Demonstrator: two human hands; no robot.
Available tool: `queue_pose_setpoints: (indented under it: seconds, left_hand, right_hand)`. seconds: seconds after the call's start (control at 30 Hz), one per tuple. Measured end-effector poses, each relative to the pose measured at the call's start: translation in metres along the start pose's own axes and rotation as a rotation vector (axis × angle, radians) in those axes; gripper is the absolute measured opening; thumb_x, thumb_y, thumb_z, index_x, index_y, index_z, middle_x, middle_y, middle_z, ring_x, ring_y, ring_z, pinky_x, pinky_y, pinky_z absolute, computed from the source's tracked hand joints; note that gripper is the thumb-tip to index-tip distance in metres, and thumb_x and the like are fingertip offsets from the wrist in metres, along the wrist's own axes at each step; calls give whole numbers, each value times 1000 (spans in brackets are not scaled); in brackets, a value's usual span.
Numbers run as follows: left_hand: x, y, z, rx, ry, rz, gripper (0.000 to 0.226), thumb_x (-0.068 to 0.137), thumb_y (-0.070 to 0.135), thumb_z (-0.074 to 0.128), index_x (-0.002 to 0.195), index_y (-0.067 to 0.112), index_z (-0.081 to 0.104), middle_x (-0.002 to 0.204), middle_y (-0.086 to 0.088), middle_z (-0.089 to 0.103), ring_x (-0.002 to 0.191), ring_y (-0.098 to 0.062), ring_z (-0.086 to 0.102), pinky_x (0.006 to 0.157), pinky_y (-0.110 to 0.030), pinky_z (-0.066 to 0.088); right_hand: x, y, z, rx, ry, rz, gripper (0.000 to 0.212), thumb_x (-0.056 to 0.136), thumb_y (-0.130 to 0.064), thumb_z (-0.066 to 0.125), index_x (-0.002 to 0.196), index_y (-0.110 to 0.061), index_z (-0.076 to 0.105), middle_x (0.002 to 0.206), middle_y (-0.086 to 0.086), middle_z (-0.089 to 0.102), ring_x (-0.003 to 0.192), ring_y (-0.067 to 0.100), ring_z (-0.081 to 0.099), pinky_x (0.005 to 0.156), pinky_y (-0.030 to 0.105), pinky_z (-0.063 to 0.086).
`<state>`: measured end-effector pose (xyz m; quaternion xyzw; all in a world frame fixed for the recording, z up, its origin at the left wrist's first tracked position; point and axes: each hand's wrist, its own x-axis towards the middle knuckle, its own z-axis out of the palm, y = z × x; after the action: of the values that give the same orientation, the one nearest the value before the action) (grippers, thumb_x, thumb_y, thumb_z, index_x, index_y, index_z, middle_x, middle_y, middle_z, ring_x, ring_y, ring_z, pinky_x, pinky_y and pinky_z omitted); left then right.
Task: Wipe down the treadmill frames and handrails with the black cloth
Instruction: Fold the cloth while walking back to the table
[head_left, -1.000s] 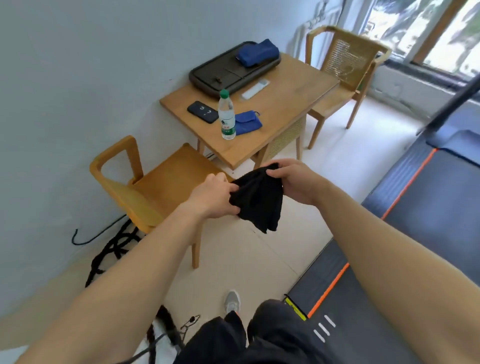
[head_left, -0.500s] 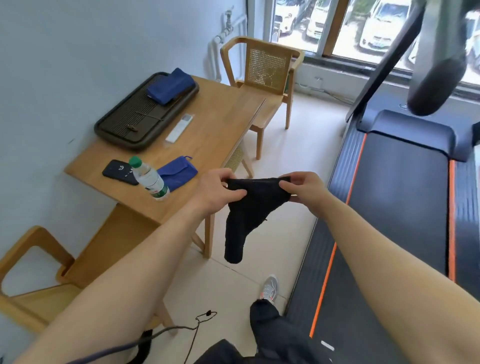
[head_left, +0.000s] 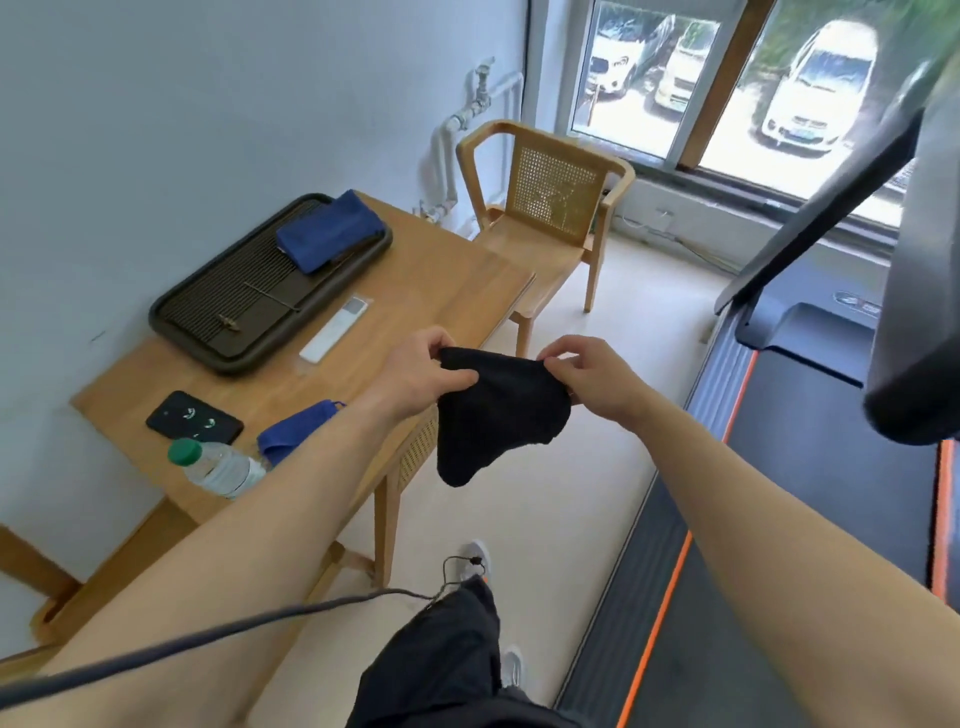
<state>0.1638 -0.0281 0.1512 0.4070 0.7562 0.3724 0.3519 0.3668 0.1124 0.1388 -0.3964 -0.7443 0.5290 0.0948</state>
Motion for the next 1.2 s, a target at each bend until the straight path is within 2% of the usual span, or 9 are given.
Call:
queue_pose_setpoints:
  seconds: [0.17, 0.33, 0.47, 0.57, 0.67, 0.77, 0.97, 1.07, 1.2]
  left_hand:
    - [58, -9, -35, -177, -80, -122, 13, 88, 20, 72, 97, 12, 70, 92, -8, 74, 83, -20, 71, 70, -32, 59]
    - [97, -28, -95, -210, 24, -211, 26, 88, 16, 71, 113, 22, 67, 98, -2, 75, 86, -16, 73, 70, -28, 56]
    - [105, -36, -140, -231, 225, -211, 23, 89, 9, 70, 106, 24, 74, 96, 0, 78, 95, -18, 73, 80, -33, 60]
    - [97, -46, -157, -217, 298, -256, 16, 89, 9, 72, 98, 21, 77, 89, 1, 79, 89, -15, 74, 81, -31, 60]
    - [95, -69, -145, -267, 314, -361, 10, 91, 6, 69, 98, 12, 73, 90, -5, 76, 87, -20, 73, 75, -30, 61]
    - [99, -109, -106, -251, 278, -493, 7, 94, 10, 67, 97, 17, 68, 91, -2, 71, 84, -20, 69, 76, -34, 61]
    - [115, -180, -24, -146, 165, -756, 10, 96, 26, 63, 106, 24, 63, 105, 4, 68, 88, -11, 67, 79, -33, 58]
    - [131, -198, -22, -203, 367, -809, 14, 97, 26, 61, 111, 23, 63, 113, 5, 66, 100, -12, 63, 89, -38, 55]
    - [162, -215, -42, -188, 682, -828, 16, 98, 31, 59, 114, 27, 61, 114, 8, 64, 108, -15, 59, 90, -38, 52]
  right_hand:
    - [89, -23, -18, -39, -80, -9, 12, 97, -16, 60, 96, -15, 72, 94, 10, 73, 93, 30, 70, 82, 49, 61]
    - [185, -77, 2, -179, -246, -110, 27, 102, -21, 52, 127, -16, 63, 100, 9, 74, 93, 23, 71, 72, 36, 63]
    - [240, -125, 32, -259, -362, -230, 23, 100, -22, 52, 102, -13, 73, 94, 11, 73, 93, 28, 70, 82, 49, 60]
    - [264, -139, 49, -261, -442, -251, 20, 100, -17, 53, 98, -10, 71, 92, 14, 72, 92, 31, 70, 84, 48, 60]
    - [285, -121, 69, -287, -591, -210, 18, 100, -15, 53, 94, -10, 69, 89, 12, 71, 91, 31, 70, 88, 49, 58]
    - [301, -72, 94, -328, -698, -122, 20, 100, -16, 52, 88, -12, 67, 81, 6, 67, 82, 25, 67, 88, 52, 58]
    - [330, 14, 137, -534, -868, 9, 18, 102, -21, 50, 97, -17, 67, 92, -3, 67, 85, 17, 61, 79, 38, 52]
    - [358, 14, 161, -533, -851, -45, 18, 103, -24, 48, 101, -20, 66, 98, -4, 65, 87, 14, 59, 73, 28, 46]
    - [401, -7, 199, -478, -743, -104, 18, 103, -26, 49, 111, -19, 64, 104, -1, 63, 94, 20, 62, 74, 30, 48]
